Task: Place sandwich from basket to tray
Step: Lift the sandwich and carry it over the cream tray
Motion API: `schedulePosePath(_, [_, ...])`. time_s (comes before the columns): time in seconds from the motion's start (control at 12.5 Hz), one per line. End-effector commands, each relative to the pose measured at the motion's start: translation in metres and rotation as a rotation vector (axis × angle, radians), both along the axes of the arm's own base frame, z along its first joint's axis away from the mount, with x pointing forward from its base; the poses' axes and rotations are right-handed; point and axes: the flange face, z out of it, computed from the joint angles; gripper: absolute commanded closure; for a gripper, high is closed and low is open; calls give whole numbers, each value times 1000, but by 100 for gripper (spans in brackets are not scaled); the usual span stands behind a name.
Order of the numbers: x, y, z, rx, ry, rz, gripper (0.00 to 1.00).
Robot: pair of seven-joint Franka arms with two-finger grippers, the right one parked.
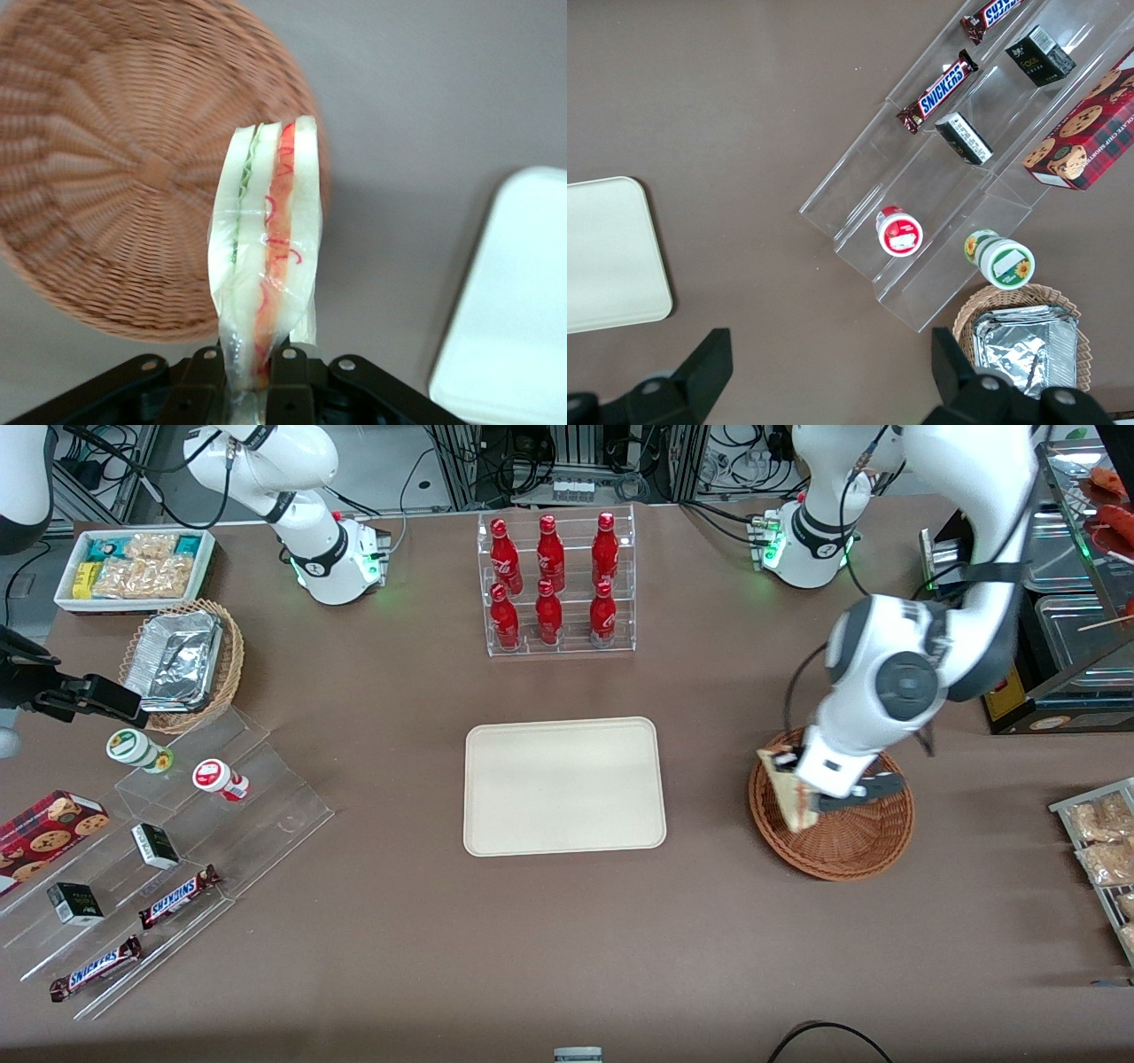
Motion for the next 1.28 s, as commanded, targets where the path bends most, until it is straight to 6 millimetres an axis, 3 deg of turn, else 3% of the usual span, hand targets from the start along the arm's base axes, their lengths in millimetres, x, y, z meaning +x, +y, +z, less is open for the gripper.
schedulePosePath(0.0, [1,-83,-18,12,4,-103,100])
schedulePosePath(0.56, [-30,-260,-44,14,-43,-56,100])
schedulePosePath(0.64, [-36,-277,-52,18,-46,-41,100])
schedulePosePath(0.88, [-51,-314,-62,12,-58,-18,100])
schedulePosePath(1.04, [-56,-328,-71,13,-58,-16,100])
schedulePosePath(1.2, [-59,-328,-72,27,-45,-18,100])
